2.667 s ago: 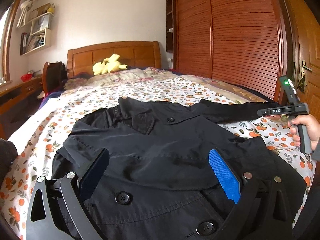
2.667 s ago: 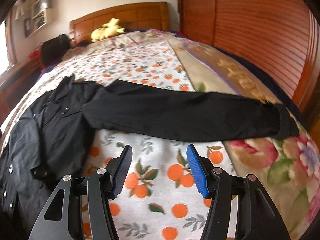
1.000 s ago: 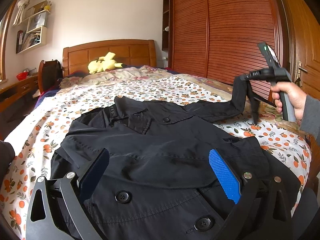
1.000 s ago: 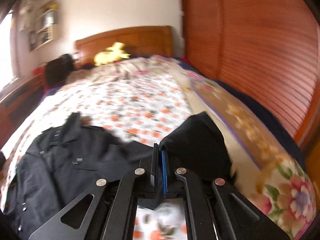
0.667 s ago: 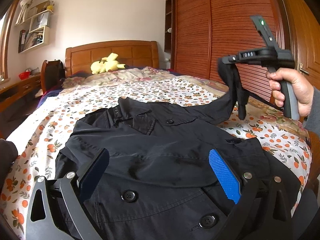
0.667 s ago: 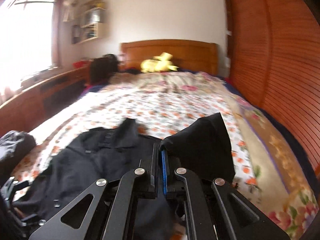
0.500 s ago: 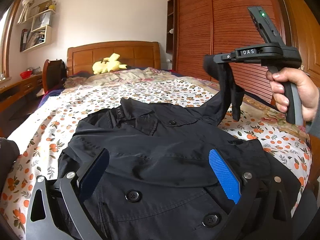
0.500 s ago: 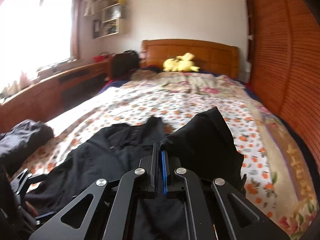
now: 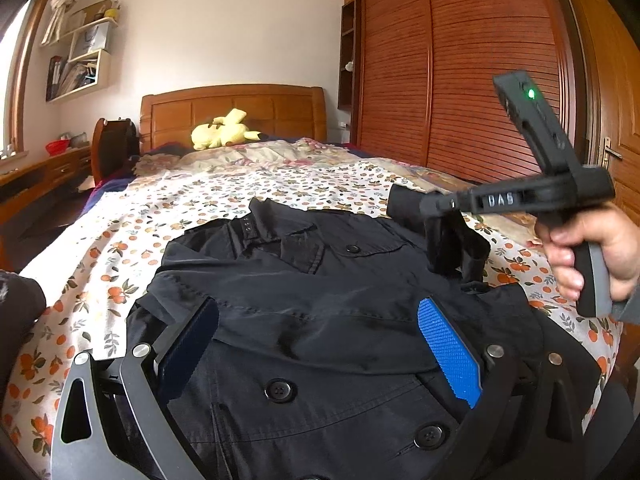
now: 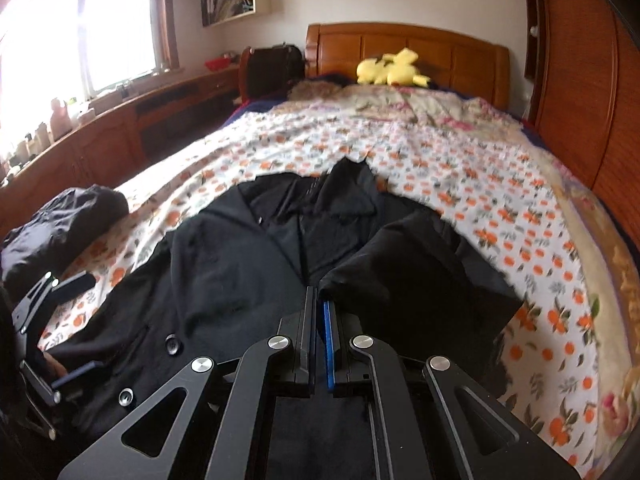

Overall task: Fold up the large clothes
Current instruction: 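Carry the sleeve across the coat body with the right gripper, release, then regrasp the folded sleeve with the right gripper, tuck it further inward, release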

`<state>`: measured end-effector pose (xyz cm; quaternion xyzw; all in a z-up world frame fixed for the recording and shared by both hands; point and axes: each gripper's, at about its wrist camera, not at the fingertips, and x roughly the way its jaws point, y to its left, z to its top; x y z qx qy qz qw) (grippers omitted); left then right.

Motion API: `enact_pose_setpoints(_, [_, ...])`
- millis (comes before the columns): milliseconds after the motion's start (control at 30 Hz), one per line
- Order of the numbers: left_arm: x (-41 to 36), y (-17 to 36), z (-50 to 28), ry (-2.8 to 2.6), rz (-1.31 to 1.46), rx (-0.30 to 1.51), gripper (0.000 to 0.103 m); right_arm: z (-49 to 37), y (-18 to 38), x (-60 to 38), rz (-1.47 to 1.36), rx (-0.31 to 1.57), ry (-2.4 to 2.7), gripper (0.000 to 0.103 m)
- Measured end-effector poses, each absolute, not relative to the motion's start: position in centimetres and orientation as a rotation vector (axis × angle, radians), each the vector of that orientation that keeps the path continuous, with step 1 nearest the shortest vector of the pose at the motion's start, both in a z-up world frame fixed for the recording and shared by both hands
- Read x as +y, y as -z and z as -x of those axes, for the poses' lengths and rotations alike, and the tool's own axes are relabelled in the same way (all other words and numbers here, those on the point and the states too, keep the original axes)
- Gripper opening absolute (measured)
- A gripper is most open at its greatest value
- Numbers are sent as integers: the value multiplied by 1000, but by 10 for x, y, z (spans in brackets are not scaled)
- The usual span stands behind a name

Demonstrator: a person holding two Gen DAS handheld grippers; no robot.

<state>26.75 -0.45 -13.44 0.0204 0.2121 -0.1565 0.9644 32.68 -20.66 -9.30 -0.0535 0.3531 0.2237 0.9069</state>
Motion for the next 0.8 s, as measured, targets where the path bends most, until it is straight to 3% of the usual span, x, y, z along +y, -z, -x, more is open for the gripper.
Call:
enact_pose_setpoints(167, [-2,134,-266,311,-44,429,101,-322,112,-200,97,799,-477,10])
enact_pose_setpoints(300, [1,134,-266,305,-39,430,101,-307,124,-197,99,825,-478,35])
enact_pose_setpoints(667, [4,133,-265,302,-41,428,101,-281,110,-229,118,753,-375,42])
enact_pose_setpoints(700, [4,133,-264,301,-42,427,101,-283,109,-234,116,752,-359,44])
enact_pose_setpoints(733, [5,132,-264,301,-41,427,101,-287,109,-241,115,749,-331,53])
enact_pose_setpoints(800, [7,133,-262,299,-41,426,101,-294,110,-252,112,745,-291,57])
